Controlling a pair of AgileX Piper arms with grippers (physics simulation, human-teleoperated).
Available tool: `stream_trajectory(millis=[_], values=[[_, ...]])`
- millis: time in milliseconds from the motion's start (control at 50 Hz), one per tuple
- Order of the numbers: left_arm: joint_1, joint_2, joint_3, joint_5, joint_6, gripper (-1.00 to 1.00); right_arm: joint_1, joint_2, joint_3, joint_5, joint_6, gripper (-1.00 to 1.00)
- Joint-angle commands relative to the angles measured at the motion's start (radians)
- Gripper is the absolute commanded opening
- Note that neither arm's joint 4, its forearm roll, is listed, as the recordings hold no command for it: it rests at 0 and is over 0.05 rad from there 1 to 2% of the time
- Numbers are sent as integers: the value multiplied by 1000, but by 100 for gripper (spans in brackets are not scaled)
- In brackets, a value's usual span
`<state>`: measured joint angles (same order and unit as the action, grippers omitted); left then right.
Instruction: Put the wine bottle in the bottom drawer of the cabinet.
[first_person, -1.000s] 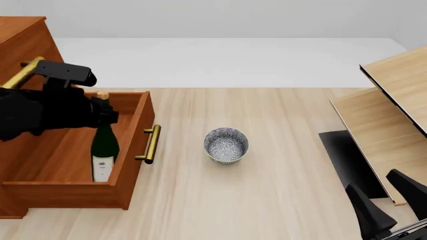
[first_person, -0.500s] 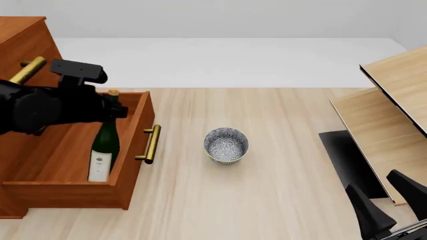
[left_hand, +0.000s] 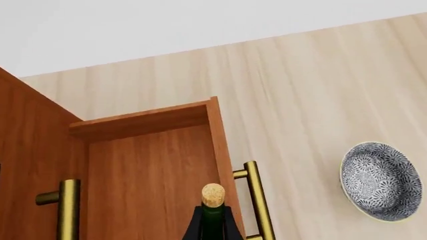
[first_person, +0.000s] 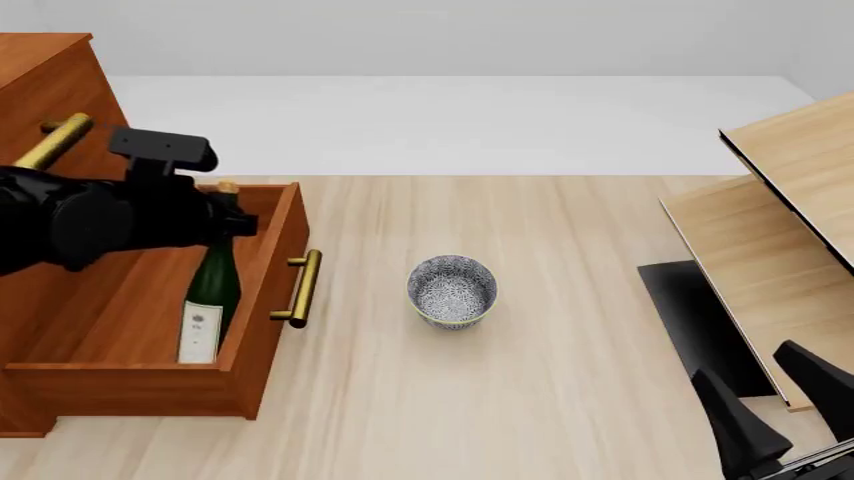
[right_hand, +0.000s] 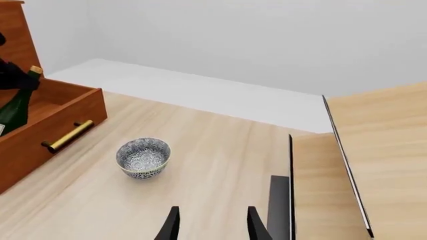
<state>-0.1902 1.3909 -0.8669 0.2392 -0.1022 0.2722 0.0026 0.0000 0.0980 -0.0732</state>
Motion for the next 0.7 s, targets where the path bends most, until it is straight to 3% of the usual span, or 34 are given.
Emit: stream_trajectory(millis=[20,700], values=[[-4,42,45,-4,33,-100,-6,0,0,4,-2,100],[20,148,15,-52,40,-100,-21,14,0,0,-2,100]])
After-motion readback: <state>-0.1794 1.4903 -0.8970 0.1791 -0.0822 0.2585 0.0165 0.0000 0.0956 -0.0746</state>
